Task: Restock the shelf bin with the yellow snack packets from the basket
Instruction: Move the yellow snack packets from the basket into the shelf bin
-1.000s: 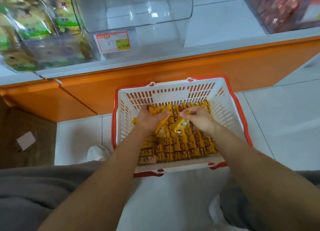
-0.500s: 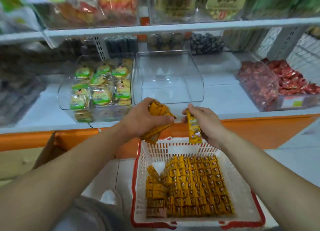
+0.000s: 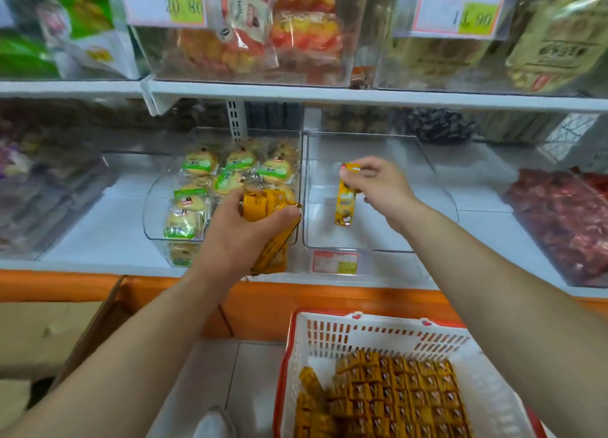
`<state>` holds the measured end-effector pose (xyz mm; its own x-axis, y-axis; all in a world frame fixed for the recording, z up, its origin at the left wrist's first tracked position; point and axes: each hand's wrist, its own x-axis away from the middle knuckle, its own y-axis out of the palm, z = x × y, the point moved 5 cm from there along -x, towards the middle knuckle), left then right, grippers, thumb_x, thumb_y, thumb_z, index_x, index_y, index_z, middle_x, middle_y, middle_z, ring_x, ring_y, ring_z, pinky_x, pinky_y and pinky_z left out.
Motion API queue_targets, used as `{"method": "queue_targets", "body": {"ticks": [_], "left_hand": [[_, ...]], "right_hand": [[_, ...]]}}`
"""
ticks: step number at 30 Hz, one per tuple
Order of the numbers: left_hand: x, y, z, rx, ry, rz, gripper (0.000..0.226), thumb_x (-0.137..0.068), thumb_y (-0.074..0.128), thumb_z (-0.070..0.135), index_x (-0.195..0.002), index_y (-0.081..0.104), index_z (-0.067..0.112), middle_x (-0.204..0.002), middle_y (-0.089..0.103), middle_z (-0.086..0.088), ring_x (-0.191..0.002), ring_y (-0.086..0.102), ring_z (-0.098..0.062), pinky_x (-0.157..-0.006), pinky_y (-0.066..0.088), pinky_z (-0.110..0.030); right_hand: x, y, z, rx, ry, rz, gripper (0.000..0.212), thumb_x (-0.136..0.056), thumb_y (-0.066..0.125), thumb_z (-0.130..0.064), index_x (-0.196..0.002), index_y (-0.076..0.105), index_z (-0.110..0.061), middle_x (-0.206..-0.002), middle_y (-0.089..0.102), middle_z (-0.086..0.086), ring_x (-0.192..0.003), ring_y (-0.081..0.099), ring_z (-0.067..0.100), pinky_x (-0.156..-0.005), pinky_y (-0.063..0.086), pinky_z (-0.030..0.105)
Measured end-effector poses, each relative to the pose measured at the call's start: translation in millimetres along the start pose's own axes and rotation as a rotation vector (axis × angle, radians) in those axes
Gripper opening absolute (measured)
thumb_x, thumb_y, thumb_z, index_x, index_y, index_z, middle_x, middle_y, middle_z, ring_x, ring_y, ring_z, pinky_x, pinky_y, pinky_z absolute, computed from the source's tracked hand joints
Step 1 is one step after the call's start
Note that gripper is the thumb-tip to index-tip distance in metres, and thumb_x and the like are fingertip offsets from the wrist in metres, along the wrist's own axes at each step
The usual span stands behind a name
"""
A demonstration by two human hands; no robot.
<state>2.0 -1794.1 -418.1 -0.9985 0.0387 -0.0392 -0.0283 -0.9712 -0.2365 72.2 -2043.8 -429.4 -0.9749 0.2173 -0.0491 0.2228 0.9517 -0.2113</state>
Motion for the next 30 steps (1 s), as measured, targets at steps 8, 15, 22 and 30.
{"method": "queue_targets", "body": {"ticks": [8, 15, 22, 30], "left_hand": [[-22, -6, -25, -0.031, -0.047, 0.052, 0.064, -0.047, 0.075, 0.075, -0.101, 0.055, 0.047, -0.088, 0.07, 0.021, -0.079, 0.071, -0.003, -0.062, 0.058, -0.021], [-28, 14, -33, -0.051, -0.049, 0.008, 0.068, -0.059, 0.085, 0.062, -0.118, 0.057, 0.04, -0.094, 0.072, 0.016, -0.082, 0.07, 0.0, -0.07, 0.059, -0.022], [-28, 17, -33, -0.042, -0.067, -0.001, 0.073, -0.065, 0.084, 0.058, -0.127, 0.054, 0.035, -0.101, 0.071, 0.012, -0.089, 0.071, -0.007, -0.071, 0.058, -0.021], [-20, 23, -19, 0.013, -0.084, -0.012, 0.062, -0.071, 0.083, 0.051, -0.122, 0.057, 0.029, -0.1, 0.07, 0.007, -0.086, 0.07, -0.007, -0.062, 0.055, -0.016]], "right_hand": [[-112, 35, 34, 0.342, -0.054, 0.022, 0.025, -0.077, 0.083, -0.014, -0.1, 0.073, -0.014, -0.09, 0.068, 0.004, -0.082, 0.063, 0.018, -0.083, 0.053, 0.038], [-142, 53, 46, 0.602, -0.152, 0.058, 0.022, -0.079, 0.081, -0.017, -0.1, 0.074, -0.014, -0.103, 0.072, 0.005, -0.094, 0.065, 0.021, -0.081, 0.048, 0.025], [-133, 50, 53, 0.564, -0.097, 0.079, 0.05, -0.078, 0.083, -0.027, -0.122, 0.061, -0.016, -0.111, 0.065, 0.004, -0.091, 0.057, 0.016, -0.076, 0.04, 0.021], [11, 23, 2, 0.188, -0.109, -0.075, 0.014, -0.086, 0.074, -0.02, -0.096, 0.068, -0.027, -0.096, 0.068, 0.0, -0.081, 0.068, 0.013, -0.07, 0.055, 0.026]]}}
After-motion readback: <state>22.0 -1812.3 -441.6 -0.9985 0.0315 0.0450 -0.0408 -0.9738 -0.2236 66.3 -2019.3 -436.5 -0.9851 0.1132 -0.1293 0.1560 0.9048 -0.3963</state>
